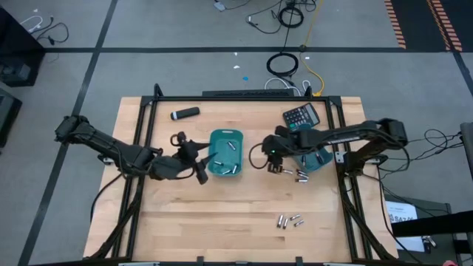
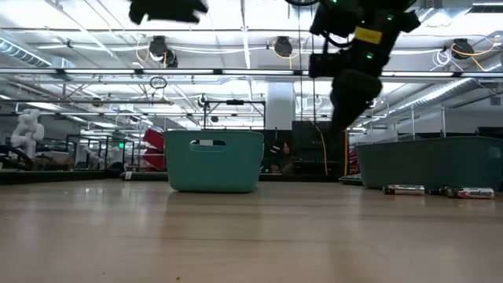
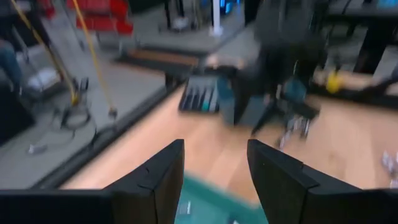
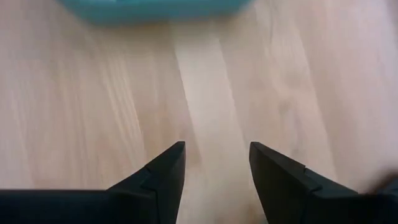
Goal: Sort batteries
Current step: Put the silver battery into the green bin
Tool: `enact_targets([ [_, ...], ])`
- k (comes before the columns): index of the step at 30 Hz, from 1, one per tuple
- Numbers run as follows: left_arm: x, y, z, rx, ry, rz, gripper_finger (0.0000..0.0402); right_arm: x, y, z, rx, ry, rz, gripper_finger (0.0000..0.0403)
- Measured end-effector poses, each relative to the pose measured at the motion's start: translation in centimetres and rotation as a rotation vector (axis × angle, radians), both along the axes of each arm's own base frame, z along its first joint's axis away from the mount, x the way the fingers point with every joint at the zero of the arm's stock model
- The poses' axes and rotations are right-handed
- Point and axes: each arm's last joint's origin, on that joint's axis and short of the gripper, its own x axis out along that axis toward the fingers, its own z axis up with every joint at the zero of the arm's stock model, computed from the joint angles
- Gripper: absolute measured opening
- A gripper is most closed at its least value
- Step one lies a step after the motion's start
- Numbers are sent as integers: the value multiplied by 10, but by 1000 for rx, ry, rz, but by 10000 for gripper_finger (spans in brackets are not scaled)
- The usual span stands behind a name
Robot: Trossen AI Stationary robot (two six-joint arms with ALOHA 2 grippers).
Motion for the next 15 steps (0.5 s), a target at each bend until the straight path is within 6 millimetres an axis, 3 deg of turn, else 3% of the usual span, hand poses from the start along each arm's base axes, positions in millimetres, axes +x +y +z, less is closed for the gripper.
enact_targets([
  [6, 10, 8, 21, 91, -140, -2, 186, -13, 5, -6, 88, 135, 20, 169],
  [15, 14, 15, 22, 141, -127, 5, 186, -17, 21, -17, 151, 248, 20, 169],
])
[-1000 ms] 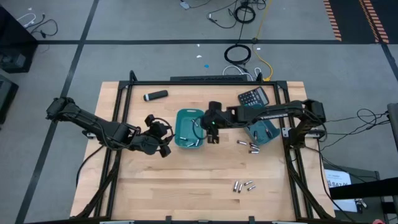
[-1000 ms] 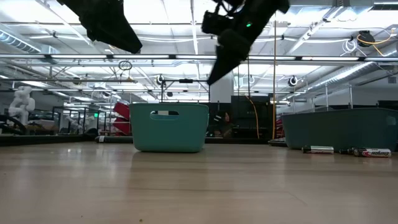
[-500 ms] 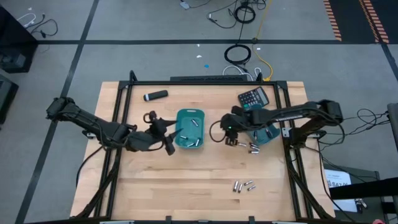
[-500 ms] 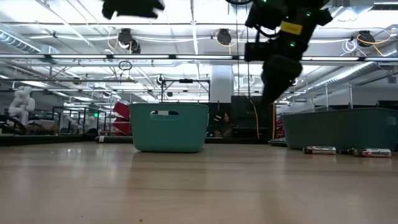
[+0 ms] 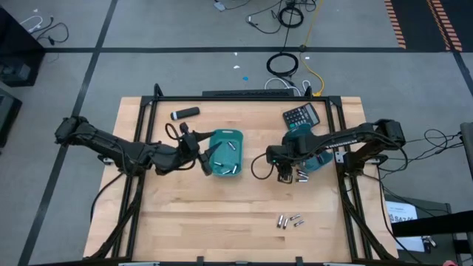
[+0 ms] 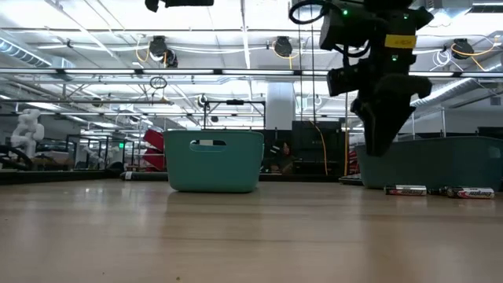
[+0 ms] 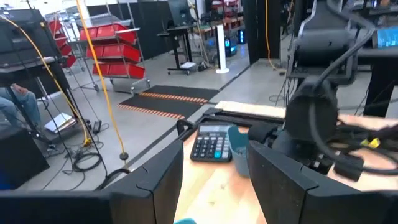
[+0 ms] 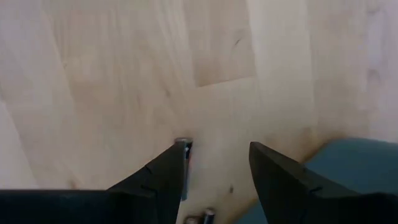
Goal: Sort batteries
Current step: Put the silver battery into the green bin
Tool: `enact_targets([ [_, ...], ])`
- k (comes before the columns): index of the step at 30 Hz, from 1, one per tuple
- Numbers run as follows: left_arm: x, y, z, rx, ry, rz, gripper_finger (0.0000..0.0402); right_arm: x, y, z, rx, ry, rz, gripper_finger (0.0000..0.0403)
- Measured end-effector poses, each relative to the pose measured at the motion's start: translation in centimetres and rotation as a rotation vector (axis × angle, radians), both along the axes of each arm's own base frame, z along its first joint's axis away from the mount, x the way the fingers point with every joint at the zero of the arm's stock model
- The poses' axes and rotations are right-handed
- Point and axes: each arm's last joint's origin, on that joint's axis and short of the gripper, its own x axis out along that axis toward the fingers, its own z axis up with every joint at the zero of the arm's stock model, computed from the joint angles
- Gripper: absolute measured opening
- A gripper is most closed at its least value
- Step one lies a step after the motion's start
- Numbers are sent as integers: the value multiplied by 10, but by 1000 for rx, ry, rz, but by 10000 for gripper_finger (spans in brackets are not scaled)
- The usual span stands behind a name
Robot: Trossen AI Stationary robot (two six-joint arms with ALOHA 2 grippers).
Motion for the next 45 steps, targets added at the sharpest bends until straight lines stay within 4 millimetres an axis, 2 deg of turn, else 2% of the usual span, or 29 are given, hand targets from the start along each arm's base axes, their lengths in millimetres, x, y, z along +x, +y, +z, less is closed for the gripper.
enact_targets([
  [6, 1, 3, -1, 39, 33, -11, 186, -5, 7, -5, 19, 25, -26, 169],
  [13, 4, -3, 0, 81, 54, -256, 186, -16, 8, -26, 62, 56, -75, 169],
  [25, 5, 8, -7, 91, 126, -220, 186, -24, 9, -43, 99, 53, -92, 169],
  [33, 3, 8, -16, 45, 160, -216, 186, -23, 9, -40, 84, 64, -54, 169],
  [41, 0, 0, -15, 42, 142, -192, 186, -16, 11, -30, 37, 62, 5, 169],
  [45, -1, 1, -21, 37, 178, -156, 186, -6, 17, -37, 23, 129, 49, 169],
])
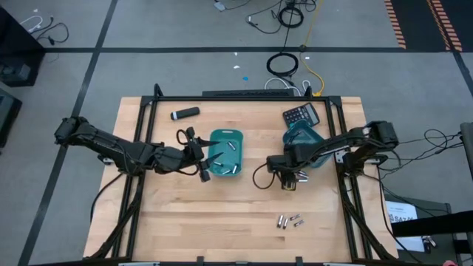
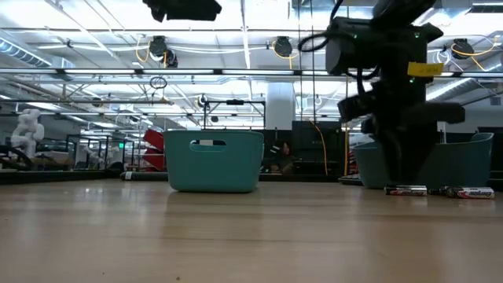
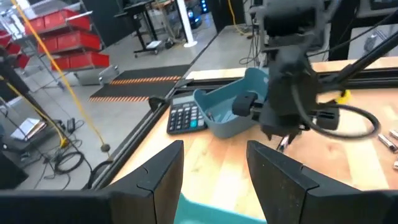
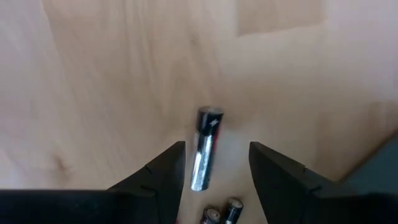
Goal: Sort batteries
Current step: Put the silver battery into the green bin
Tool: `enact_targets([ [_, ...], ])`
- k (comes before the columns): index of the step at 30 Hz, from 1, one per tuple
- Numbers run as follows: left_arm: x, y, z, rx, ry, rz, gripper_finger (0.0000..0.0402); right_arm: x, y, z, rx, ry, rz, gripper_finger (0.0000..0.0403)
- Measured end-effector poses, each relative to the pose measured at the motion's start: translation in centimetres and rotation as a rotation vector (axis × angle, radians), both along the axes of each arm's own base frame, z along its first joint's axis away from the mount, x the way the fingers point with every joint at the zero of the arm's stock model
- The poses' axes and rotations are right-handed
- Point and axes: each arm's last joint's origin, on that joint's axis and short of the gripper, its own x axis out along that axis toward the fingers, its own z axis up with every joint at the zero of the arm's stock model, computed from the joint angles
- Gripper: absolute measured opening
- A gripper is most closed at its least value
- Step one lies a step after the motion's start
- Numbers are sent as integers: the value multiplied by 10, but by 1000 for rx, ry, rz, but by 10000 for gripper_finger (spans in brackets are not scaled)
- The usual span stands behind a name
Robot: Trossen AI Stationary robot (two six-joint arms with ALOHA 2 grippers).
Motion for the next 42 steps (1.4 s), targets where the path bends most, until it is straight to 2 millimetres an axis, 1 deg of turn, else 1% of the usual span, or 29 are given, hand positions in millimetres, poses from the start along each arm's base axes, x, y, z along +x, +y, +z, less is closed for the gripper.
enact_targets([
  [4, -2, 1, -14, 17, 5, 1, 186, 11, 5, -13, -7, 75, 60, 169],
  [9, -2, 3, -14, 22, -9, -3, 186, 20, 6, -20, 15, 109, 76, 164],
  [13, -4, 3, -10, 34, -24, -14, 186, 22, 6, -20, 22, 109, 74, 131],
  [21, -11, 5, -2, 41, -38, -16, 186, 23, 2, -21, 67, 104, 50, 24],
  [29, -15, 6, 1, 45, -42, -18, 186, 23, 6, -19, 37, 85, 51, 21],
  [32, -15, 6, 1, 46, -42, -24, 186, 28, 10, -13, -12, 38, 70, 21],
  [34, -15, 5, 2, 47, -48, -51, 186, 38, 10, -4, -46, -51, 82, 21],
  [37, -13, 3, 5, 27, -88, -122, 186, 49, 8, 9, -102, -110, 119, 21],
  [38, -13, 2, 6, 23, -92, -145, 186, 55, 6, 14, -116, -147, 136, 21],
  [40, -13, 1, 3, 5, -123, -192, 186, 70, 3, 27, -147, -249, 156, 21],
  [42, -13, 1, -4, -14, -169, -213, 186, 83, -3, 45, -173, -340, 174, 21],
])
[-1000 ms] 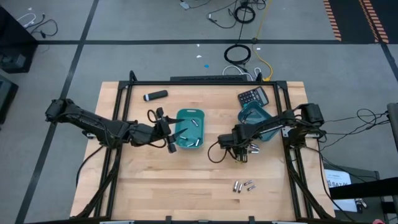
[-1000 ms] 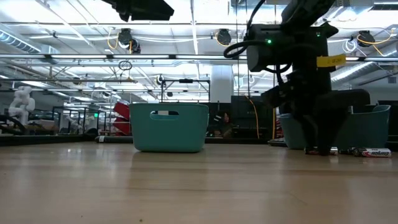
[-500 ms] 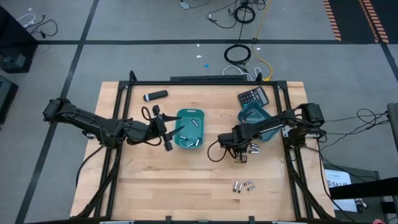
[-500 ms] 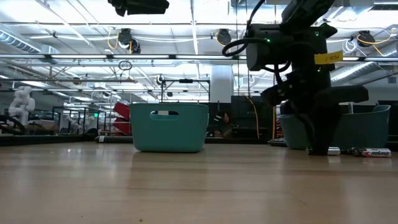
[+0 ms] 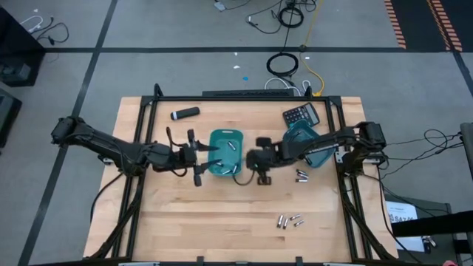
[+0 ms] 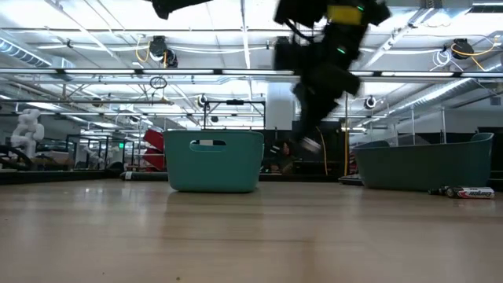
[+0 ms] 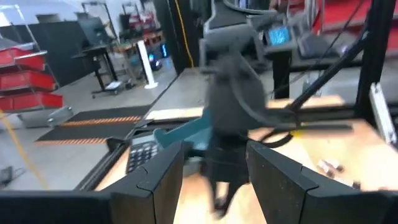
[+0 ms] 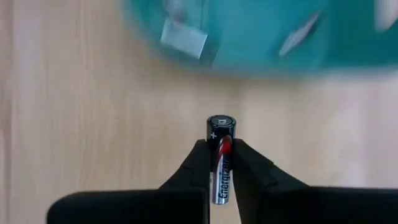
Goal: Sort batteries
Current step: Put the silver battery into the green bin
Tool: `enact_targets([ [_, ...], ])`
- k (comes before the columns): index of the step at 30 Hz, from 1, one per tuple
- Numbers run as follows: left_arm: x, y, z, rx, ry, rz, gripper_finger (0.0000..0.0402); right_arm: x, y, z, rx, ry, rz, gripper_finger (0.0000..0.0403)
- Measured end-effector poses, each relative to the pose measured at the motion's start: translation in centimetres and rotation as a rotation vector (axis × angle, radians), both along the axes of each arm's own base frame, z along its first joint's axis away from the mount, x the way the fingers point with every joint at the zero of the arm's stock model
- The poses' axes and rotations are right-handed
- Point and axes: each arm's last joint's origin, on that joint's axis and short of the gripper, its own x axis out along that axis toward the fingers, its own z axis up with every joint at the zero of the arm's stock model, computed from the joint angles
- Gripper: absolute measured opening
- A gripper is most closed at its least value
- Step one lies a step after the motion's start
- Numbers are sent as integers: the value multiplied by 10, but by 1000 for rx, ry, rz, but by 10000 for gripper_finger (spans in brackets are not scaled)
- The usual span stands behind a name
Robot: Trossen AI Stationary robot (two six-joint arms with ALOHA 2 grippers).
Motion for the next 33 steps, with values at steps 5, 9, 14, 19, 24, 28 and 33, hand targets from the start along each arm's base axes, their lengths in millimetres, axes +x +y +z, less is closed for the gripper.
enact_targets([
  [5, -5, 1, -19, -104, -75, -1, 186, 29, -19, 39, -32, -224, 50, 21],
  [9, -8, -3, -27, -215, -63, -13, 186, 38, -39, 55, 18, -336, 61, 24],
  [14, -11, -14, -29, -280, -52, -51, 186, 43, -55, 53, 52, -381, 53, 36],
  [19, -14, -20, -28, -276, -60, -13, 186, 51, -58, 44, 90, -398, 84, 36],
  [24, -14, -20, -30, -275, -51, 7, 186, 54, -56, 39, 85, -384, 103, 42],
  [28, -14, -20, -31, -273, -42, 9, 186, 54, -55, 40, 86, -385, 104, 43],
  [33, -14, -20, -31, -263, -35, 12, 186, 58, -55, 41, 114, -432, 95, 57],
])
